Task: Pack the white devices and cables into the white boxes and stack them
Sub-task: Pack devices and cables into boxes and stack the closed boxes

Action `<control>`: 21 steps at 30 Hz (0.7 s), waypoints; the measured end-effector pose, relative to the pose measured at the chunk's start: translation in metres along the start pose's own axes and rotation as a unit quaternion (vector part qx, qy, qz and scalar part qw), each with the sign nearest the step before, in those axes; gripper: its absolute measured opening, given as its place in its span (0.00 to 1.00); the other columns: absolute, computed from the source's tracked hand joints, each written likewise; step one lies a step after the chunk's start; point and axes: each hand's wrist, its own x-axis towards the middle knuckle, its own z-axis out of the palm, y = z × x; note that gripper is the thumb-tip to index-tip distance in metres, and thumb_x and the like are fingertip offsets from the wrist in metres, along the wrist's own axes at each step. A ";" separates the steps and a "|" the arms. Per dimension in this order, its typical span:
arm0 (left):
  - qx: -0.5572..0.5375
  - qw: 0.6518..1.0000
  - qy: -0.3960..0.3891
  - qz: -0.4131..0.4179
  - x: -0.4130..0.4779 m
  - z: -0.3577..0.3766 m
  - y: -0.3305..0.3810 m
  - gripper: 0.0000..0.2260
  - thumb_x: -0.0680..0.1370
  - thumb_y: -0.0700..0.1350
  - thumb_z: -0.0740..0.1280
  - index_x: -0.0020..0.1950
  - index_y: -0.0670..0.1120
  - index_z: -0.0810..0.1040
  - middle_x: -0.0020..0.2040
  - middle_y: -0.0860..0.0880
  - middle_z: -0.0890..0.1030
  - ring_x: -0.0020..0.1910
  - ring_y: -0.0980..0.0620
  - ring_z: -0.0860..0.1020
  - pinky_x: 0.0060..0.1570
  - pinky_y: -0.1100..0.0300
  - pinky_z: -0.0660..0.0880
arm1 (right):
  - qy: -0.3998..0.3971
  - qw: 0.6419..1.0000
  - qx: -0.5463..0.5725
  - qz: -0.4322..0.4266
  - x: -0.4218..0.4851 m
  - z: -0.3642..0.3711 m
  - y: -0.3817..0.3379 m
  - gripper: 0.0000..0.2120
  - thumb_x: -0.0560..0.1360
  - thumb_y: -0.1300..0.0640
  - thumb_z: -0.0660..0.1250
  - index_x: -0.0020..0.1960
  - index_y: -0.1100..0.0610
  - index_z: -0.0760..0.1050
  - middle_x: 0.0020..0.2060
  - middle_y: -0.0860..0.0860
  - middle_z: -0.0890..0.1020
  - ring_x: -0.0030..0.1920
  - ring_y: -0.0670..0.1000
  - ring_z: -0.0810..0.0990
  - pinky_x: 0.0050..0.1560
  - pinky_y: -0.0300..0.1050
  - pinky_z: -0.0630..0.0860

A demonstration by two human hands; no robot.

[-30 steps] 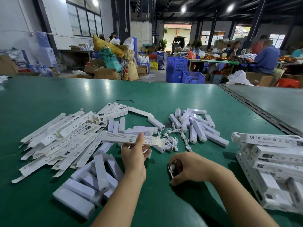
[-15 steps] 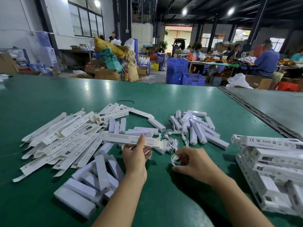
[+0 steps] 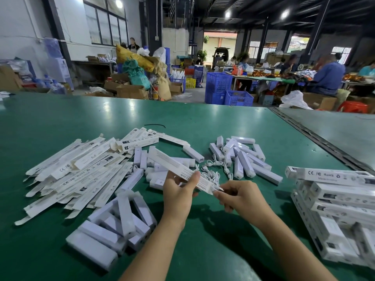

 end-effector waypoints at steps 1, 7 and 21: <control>0.009 1.000 -0.007 0.005 -0.001 0.000 -0.001 0.06 0.76 0.42 0.73 0.50 0.47 0.78 0.42 0.51 0.86 0.42 0.53 0.85 0.35 0.63 0.79 | -0.007 1.000 0.005 0.004 0.000 0.000 -0.001 0.06 0.74 0.55 0.73 0.41 0.57 0.81 0.30 0.55 0.83 0.27 0.48 0.78 0.33 0.37 0.77; 0.018 1.000 -0.022 0.011 -0.003 0.004 -0.003 0.07 0.75 0.42 0.74 0.50 0.47 0.79 0.42 0.50 0.86 0.41 0.52 0.84 0.35 0.61 0.79 | -0.026 0.989 0.141 0.032 0.000 0.003 -0.002 0.05 0.74 0.60 0.73 0.43 0.63 0.82 0.29 0.55 0.81 0.27 0.51 0.78 0.31 0.42 0.77; -0.060 0.991 -0.029 -0.118 0.004 -0.002 0.003 0.08 0.77 0.47 0.71 0.52 0.43 0.80 0.44 0.45 0.87 0.36 0.52 0.84 0.32 0.62 0.78 | -0.048 0.965 0.257 0.024 -0.001 0.011 -0.002 0.10 0.77 0.60 0.69 0.38 0.56 0.85 0.33 0.54 0.83 0.26 0.46 0.69 0.28 0.35 0.67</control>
